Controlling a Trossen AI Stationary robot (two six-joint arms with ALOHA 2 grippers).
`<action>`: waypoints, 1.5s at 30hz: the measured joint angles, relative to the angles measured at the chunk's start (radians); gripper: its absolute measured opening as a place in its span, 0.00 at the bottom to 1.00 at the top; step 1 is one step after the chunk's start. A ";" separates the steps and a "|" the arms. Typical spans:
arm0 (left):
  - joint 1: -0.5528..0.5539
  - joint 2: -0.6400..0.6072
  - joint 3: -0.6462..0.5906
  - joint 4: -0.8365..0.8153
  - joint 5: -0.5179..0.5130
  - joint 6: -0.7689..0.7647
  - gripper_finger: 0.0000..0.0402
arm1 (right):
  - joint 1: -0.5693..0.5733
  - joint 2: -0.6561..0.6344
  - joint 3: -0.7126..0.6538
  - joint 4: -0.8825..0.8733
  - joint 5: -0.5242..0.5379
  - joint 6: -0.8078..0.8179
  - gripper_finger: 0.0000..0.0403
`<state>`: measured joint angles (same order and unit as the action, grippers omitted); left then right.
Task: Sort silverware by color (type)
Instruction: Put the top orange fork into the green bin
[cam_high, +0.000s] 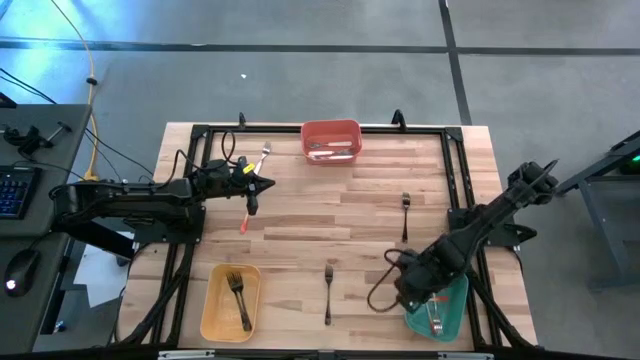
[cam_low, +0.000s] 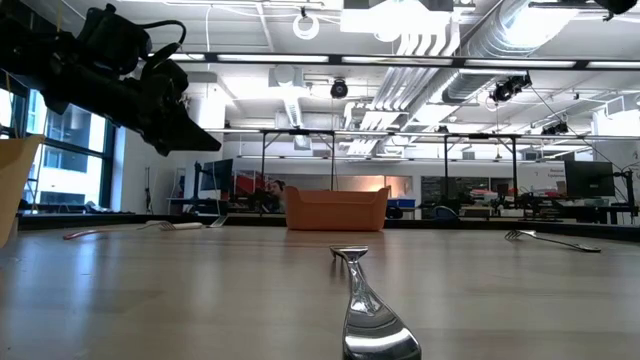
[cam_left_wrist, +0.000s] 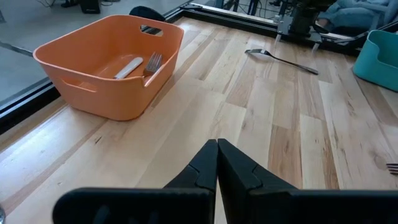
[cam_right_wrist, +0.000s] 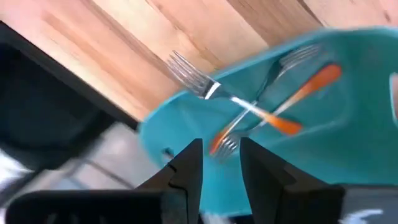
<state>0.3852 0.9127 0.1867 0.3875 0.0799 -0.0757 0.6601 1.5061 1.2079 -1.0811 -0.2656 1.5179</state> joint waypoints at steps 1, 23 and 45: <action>0.000 0.000 0.000 0.000 0.000 0.000 0.00 | 0.012 0.019 0.000 -0.002 0.005 -0.032 0.22; 0.000 0.000 0.000 0.001 0.000 0.008 0.00 | 0.079 0.332 -0.002 0.048 0.045 -0.454 0.22; 0.000 0.000 0.000 -0.007 0.000 0.008 0.00 | 0.120 0.195 0.098 -0.001 0.104 0.065 0.04</action>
<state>0.3855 0.9123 0.1864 0.3806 0.0799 -0.0673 0.7805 1.7012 1.3058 -1.0817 -0.1612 1.5826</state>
